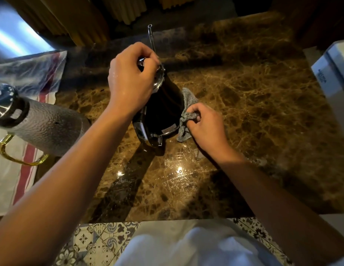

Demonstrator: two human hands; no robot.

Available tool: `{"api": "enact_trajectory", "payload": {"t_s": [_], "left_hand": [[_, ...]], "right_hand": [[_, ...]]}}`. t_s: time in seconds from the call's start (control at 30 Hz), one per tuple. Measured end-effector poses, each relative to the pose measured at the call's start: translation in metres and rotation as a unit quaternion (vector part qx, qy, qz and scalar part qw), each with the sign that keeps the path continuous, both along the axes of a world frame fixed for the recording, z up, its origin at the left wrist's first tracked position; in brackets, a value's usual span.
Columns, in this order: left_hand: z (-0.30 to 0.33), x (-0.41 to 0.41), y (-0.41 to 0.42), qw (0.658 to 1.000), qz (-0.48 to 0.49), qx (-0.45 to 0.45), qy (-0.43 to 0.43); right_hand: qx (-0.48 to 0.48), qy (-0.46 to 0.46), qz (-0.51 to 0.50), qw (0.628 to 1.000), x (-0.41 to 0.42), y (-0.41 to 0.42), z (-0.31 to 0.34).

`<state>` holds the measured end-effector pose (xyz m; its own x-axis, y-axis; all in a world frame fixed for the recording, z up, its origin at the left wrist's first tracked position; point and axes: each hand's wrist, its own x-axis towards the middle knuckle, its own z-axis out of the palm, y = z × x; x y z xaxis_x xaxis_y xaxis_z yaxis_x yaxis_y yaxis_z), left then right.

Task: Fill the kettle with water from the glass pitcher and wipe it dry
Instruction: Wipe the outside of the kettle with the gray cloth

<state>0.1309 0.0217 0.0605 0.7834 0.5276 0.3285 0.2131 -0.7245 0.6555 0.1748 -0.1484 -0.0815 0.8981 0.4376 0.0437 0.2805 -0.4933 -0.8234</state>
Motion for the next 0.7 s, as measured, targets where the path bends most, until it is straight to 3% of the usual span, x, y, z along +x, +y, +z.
{"api": "enact_trajectory", "payload": {"t_s": [0.23,0.47,0.63,0.7], "left_hand": [[0.002,0.001,-0.002,1.000,0.006,0.016,0.013],[0.013,0.016,0.011,0.986,-0.155,-0.032,0.048],[0.020,0.026,0.013,0.973,-0.187,-0.109,0.078],[0.024,0.029,0.014,0.969,-0.196,-0.117,0.098]], "right_hand": [[0.041,-0.024,0.085,0.995,-0.066,0.020,0.001],[-0.004,-0.017,0.019,1.000,-0.025,-0.004,0.002],[-0.022,-0.006,-0.046,0.999,0.004,-0.006,0.008],[0.013,0.046,-0.033,0.998,-0.014,-0.004,0.003]]}}
